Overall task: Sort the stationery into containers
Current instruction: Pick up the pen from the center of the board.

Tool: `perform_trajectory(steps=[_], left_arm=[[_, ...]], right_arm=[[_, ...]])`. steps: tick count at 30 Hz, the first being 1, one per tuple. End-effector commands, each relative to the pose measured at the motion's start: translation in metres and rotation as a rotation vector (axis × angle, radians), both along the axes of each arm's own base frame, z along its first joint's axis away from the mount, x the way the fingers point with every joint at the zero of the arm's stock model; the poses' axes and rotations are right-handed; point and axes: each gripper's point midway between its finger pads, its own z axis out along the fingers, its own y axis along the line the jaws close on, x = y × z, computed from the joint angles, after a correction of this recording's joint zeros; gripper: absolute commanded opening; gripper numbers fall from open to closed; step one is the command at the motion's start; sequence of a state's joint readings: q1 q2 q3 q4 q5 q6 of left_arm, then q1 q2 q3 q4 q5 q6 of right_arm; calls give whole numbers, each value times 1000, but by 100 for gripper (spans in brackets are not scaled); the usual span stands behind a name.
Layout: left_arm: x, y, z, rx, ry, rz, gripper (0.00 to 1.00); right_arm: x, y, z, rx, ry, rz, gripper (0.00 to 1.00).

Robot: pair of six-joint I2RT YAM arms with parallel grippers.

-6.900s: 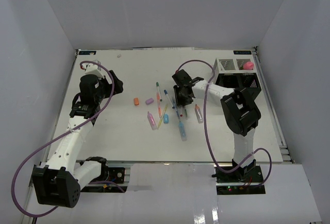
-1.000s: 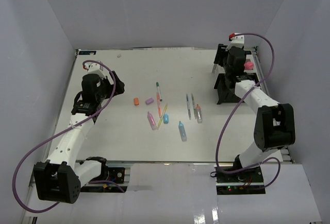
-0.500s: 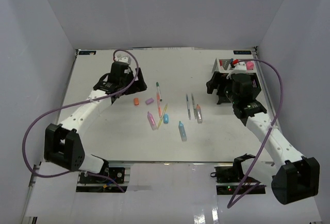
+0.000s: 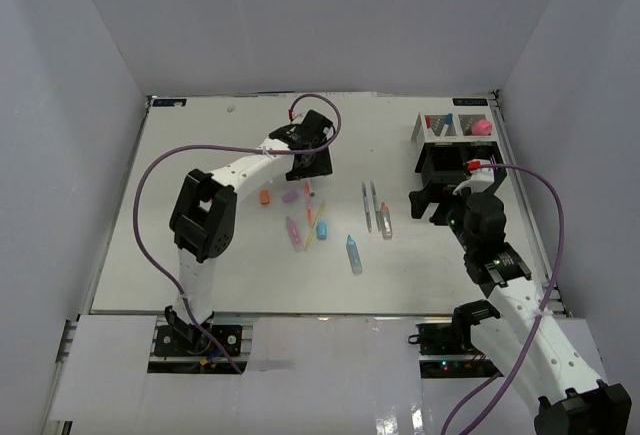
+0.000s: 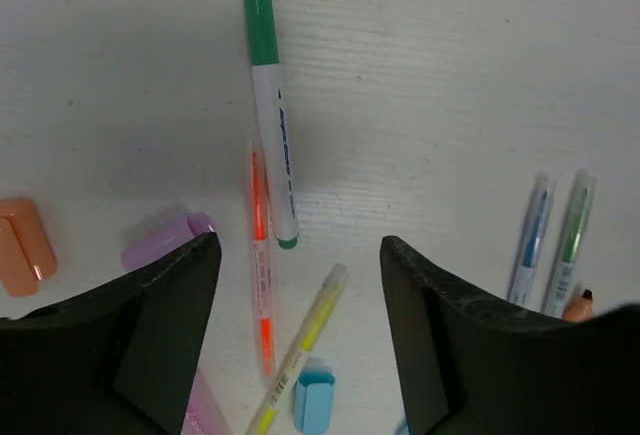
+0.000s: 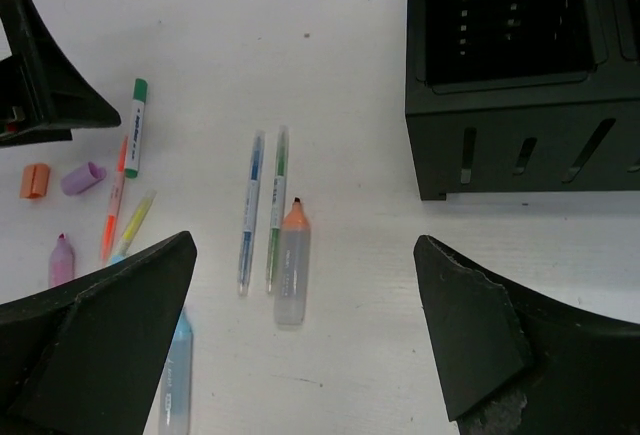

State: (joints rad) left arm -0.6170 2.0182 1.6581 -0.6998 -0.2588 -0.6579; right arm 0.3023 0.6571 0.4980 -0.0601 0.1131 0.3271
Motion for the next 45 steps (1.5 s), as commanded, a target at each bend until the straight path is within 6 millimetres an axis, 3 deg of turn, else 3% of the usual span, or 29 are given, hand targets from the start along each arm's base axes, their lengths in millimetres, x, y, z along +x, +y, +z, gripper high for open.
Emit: perform_trajectory(steps=[1, 16, 26, 45], left_arm=[[14, 12, 10, 56, -25, 83, 74], [21, 1, -17, 52, 28, 100, 42], [21, -5, -33, 48, 61, 83, 34], [20, -7, -55, 67, 104, 76, 33]], right_arm=[[-2, -2, -1, -12, -20, 3, 96], [-8, -3, -12, -19, -17, 11, 97], [-8, -5, -13, -23, -13, 2, 96], [-9, -5, -15, -25, -11, 2, 97]])
